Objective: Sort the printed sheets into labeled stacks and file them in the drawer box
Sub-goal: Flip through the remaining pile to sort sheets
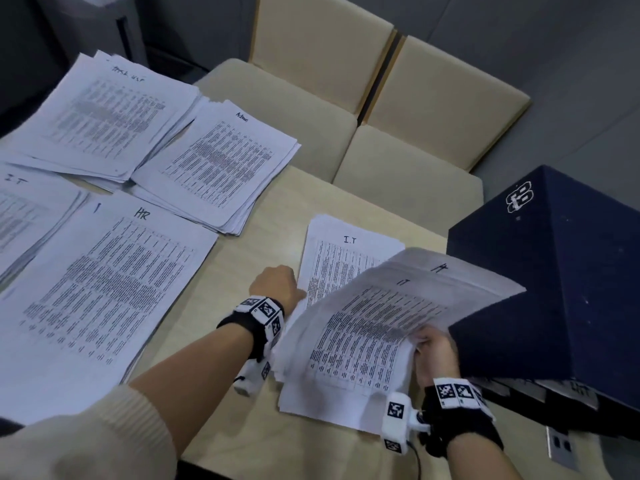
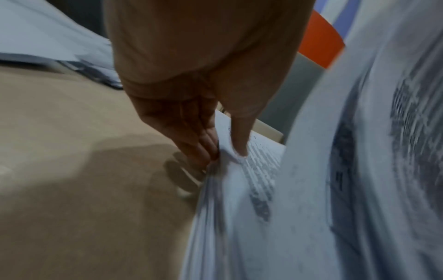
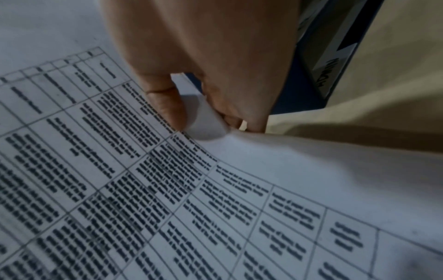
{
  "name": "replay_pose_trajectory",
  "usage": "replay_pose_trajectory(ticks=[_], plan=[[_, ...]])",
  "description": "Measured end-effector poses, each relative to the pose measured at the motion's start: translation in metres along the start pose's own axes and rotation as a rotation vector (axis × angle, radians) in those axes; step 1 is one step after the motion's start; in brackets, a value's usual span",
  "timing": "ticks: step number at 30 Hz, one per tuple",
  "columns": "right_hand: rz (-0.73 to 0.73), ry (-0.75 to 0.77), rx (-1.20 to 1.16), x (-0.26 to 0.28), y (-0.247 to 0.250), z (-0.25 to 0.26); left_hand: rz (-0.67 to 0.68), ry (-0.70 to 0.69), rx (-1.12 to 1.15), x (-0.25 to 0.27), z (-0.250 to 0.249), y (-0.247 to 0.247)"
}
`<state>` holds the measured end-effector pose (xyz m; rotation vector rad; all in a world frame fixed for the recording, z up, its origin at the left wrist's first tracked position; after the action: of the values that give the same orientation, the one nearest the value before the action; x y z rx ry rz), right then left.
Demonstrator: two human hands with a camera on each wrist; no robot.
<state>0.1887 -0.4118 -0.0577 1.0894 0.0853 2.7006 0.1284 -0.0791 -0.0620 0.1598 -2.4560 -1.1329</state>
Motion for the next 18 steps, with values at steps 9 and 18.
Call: replay_pose_trajectory(ticks=[9, 18], plan=[[0.086, 0.045, 0.029, -0.013, -0.020, 0.004, 0.038, 0.000, -0.087, -0.002, 0.010, -0.008], [0.135, -0.022, 0.139, -0.022, -0.018, 0.001, -0.074, -0.169, -0.390, 0.002, -0.012, 0.005]])
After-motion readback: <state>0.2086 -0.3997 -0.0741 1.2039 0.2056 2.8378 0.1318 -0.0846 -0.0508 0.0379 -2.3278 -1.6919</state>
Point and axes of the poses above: each hand's wrist, its own x-axis away from the middle knuckle, its own y-axis out of the back of the hand, z = x × y, the point moved 7 cm from there along -x, towards the middle knuckle, and after that the axes turned 12 degrees about -y, right-handed, at the moved point
